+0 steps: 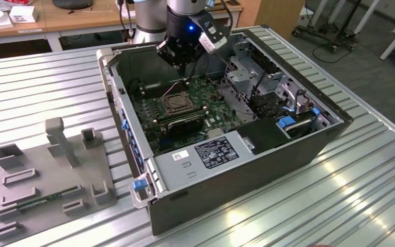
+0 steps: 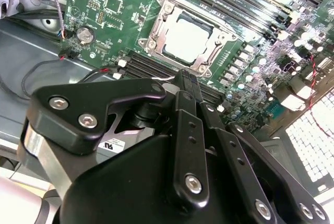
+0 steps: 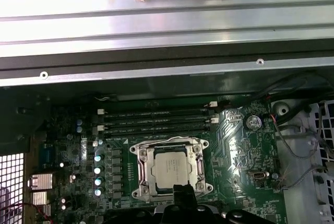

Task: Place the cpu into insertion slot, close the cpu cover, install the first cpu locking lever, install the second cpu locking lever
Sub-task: 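Install the first cpu locking lever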

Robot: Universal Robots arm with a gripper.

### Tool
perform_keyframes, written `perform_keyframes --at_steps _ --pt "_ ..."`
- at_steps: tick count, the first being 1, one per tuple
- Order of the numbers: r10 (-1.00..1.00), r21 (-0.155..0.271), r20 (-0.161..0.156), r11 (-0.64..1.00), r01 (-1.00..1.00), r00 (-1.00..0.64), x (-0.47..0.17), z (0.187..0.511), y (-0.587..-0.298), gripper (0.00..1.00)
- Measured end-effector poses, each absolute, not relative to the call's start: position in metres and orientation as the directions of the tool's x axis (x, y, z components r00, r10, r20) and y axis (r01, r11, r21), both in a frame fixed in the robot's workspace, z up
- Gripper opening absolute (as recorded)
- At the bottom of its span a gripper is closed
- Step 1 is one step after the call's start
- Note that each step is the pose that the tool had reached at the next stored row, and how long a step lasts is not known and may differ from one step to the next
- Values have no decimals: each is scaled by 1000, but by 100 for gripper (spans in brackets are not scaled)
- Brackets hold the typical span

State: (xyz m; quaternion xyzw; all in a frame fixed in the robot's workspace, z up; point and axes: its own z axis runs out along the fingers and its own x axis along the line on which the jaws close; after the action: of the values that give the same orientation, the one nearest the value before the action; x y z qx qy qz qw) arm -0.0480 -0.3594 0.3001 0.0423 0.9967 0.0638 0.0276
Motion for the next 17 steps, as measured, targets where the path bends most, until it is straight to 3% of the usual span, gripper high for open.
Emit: perform_keyframes --at_steps 17 --pt "88 129 -50 988 81 -995 -48 299 -354 11"
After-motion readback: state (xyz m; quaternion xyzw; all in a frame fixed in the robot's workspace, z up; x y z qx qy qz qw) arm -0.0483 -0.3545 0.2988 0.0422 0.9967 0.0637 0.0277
